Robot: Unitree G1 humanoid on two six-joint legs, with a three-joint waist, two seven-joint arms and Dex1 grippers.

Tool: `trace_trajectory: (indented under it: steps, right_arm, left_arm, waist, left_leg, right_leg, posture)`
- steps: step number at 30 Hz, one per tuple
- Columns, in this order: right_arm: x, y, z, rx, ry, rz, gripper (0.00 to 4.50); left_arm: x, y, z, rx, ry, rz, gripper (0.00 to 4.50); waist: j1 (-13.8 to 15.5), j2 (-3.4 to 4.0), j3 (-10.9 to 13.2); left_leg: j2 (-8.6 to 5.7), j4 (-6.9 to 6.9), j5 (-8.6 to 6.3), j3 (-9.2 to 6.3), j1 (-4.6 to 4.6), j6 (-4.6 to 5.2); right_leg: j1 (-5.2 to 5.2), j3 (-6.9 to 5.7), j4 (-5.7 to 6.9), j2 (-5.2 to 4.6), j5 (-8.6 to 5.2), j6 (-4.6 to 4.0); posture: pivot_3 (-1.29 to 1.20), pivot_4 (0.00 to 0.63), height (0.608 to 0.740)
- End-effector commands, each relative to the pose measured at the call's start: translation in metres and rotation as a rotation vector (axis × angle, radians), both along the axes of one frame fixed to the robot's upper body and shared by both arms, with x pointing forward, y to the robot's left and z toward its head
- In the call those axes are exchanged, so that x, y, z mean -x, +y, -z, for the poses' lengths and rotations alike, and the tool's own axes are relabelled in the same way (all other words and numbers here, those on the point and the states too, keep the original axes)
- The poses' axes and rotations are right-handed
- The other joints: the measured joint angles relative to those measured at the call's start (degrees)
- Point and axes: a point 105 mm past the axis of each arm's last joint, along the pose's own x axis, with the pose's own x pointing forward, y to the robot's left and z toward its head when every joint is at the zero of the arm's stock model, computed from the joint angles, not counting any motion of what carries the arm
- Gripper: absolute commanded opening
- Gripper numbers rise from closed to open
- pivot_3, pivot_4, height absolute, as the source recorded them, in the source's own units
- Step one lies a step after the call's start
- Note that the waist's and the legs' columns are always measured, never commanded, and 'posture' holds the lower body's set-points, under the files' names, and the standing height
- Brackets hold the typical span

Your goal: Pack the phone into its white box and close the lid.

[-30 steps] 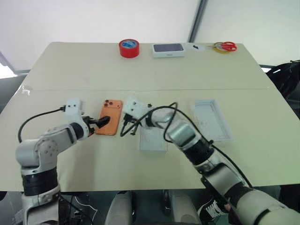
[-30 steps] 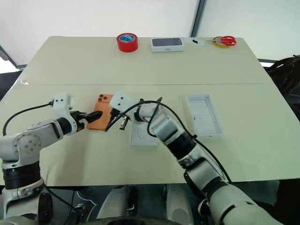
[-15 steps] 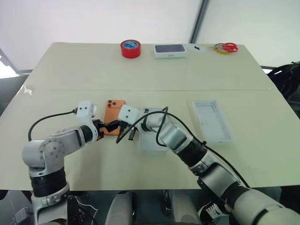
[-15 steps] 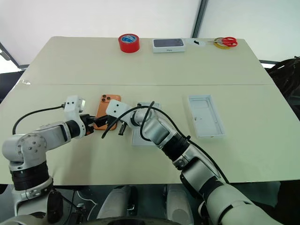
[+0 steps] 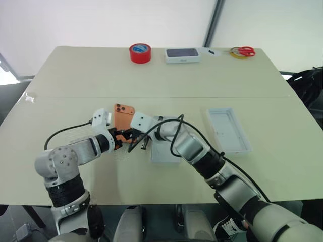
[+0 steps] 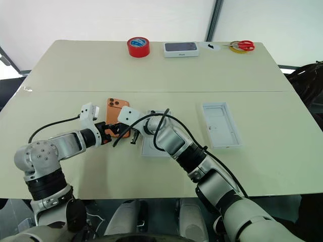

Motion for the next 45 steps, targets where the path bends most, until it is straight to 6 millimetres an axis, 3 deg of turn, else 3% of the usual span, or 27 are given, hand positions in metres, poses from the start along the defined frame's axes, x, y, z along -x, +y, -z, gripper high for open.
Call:
trace_trajectory:
  steps: [1,10,13,15,21,24,28,33,39,45]
  right_arm:
    - [0.005,0.002,0.001,0.005,-0.006,-0.017,0.0]
    - [0.006,0.002,0.002,0.005,-0.006,-0.021,0.0]
    - [0.007,0.001,0.0,0.003,-0.007,-0.019,0.0]
    - [0.007,0.0,-0.002,-0.001,-0.009,-0.019,0.0]
    - [0.005,-0.007,-0.015,-0.019,-0.035,-0.006,0.0]
    - [0.004,-0.01,-0.023,-0.034,-0.05,-0.004,0.0]
    - [0.004,-0.014,-0.03,-0.044,-0.066,-0.001,0.0]
    - [0.004,-0.026,-0.041,-0.057,-0.089,0.003,0.0]
    - [0.015,-0.06,-0.066,-0.16,-0.105,-0.05,0.0]
    - [0.023,-0.114,-0.07,-0.217,-0.105,-0.08,0.0]
  left_arm:
    - [-0.007,0.014,-0.007,0.017,-0.022,-0.06,4.47]
    - [-0.014,0.025,-0.007,0.129,0.007,-0.13,4.47]
    - [-0.014,0.028,-0.008,0.175,0.008,-0.147,3.74]
    - [-0.013,0.03,-0.008,0.19,0.018,-0.16,2.81]
    - [-0.011,0.037,-0.01,0.255,0.023,-0.206,2.81]
    - [-0.009,0.039,-0.008,0.273,0.033,-0.216,1.88]
    - [-0.009,0.038,-0.007,0.288,0.035,-0.221,0.01]
    - [-0.01,0.035,-0.01,0.32,0.022,-0.219,0.01]
    - [-0.008,0.03,-0.036,0.462,-0.104,-0.206,0.01]
    - [0.011,-0.012,-0.045,0.508,-0.165,-0.064,0.01]
  waist:
    - [-0.04,0.0,0.0]
    - [-0.06,0.0,0.0]
    - [-0.09,0.0,0.0]
    - [-0.04,-0.01,0.01]
    - [0.04,-0.01,0.01]
    - [0.01,-0.02,0.03]
    - [0.22,-0.05,0.01]
    - [0.14,-0.05,0.02]
    - [0.15,-0.09,0.07]
    - [0.25,-0.15,0.12]
  left_leg:
    - [0.0,-0.01,0.0,0.0,0.01,0.0]
    - [0.02,-0.03,0.0,0.0,0.02,-0.01]
    - [0.03,-0.03,0.0,-0.01,0.02,-0.01]
    - [0.02,-0.04,0.0,-0.01,0.01,-0.01]
    - [0.04,-0.05,-0.01,-0.02,-0.01,-0.02]
    - [0.04,-0.05,-0.01,-0.03,-0.02,-0.02]
    - [0.03,-0.05,-0.01,-0.04,-0.03,-0.02]
    - [0.03,-0.08,0.0,-0.12,0.0,-0.05]
    - [0.03,-0.08,-0.01,-0.13,-0.05,-0.04]
    - [0.02,-0.06,-0.04,-0.18,-0.18,0.01]
  right_leg:
    - [0.0,0.0,0.0,0.0,0.0,0.0]
    - [-0.01,0.0,0.0,0.0,0.0,0.0]
    - [-0.01,0.0,0.0,0.0,0.0,0.0]
    - [-0.02,-0.01,-0.01,0.0,0.0,0.0]
    - [-0.03,-0.02,-0.03,-0.02,0.0,0.0]
    - [-0.03,-0.03,-0.03,-0.01,0.0,0.0]
    - [-0.04,-0.04,-0.03,-0.01,0.0,0.0]
    - [0.01,-0.09,-0.05,-0.01,0.0,0.0]
    - [0.0,-0.1,-0.1,-0.02,0.0,0.01]
    - [0.0,-0.12,-0.24,-0.1,-0.02,0.04]
  posture:
    - [0.0,0.15,0.73]
    - [0.0,0.15,0.73]
    - [0.0,0.15,0.73]
    - [0.0,0.15,0.73]
    - [0.0,0.15,0.73]
    - [0.0,0.15,0.73]
    - [0.0,0.15,0.73]
    - [0.0,0.15,0.73]
    - [0.0,0.15,0.73]
    - [0.0,0.15,0.73]
